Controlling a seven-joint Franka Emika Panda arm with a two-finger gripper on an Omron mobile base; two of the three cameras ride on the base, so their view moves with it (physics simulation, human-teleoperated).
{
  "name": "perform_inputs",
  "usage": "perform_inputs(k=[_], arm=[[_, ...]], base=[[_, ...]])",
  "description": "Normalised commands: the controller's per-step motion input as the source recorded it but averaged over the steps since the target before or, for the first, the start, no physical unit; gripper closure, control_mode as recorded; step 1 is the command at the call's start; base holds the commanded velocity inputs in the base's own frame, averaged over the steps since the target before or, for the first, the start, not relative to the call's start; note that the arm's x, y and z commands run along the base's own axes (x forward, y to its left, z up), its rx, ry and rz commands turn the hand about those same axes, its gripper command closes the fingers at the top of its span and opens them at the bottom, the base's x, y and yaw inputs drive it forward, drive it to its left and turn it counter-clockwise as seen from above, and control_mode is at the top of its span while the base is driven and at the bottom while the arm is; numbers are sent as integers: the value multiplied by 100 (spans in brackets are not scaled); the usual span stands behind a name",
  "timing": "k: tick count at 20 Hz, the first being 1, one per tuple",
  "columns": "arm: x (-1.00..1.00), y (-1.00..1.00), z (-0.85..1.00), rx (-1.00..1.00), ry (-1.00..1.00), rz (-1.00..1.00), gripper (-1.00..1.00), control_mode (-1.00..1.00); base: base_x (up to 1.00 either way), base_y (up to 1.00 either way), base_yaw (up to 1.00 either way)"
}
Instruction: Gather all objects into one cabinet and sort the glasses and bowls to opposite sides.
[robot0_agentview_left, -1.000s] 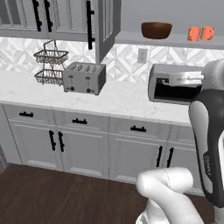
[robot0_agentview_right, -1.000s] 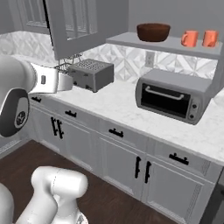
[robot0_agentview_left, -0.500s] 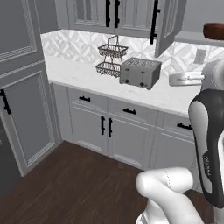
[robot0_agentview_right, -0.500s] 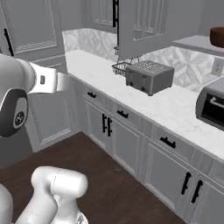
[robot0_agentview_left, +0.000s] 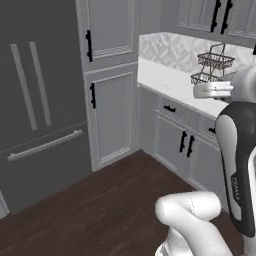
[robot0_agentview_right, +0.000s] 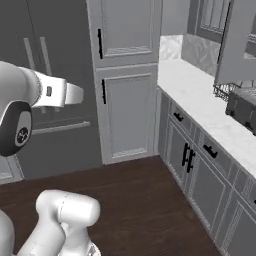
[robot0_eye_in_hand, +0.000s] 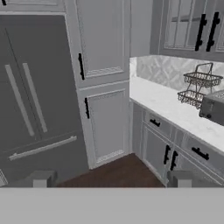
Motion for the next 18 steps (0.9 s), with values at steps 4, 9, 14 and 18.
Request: perform_inputs(k=[4,9,14,18], arm=[[0,0,0,0,0,0,-100,100],[0,0,0,0,0,0,-100,100],[0,0,0,0,0,0,-100,100],[0,0,0,0,0,0,-100,100]], base=[[1,61,78],[5,53,85],[12,25,85],[5,2,85]])
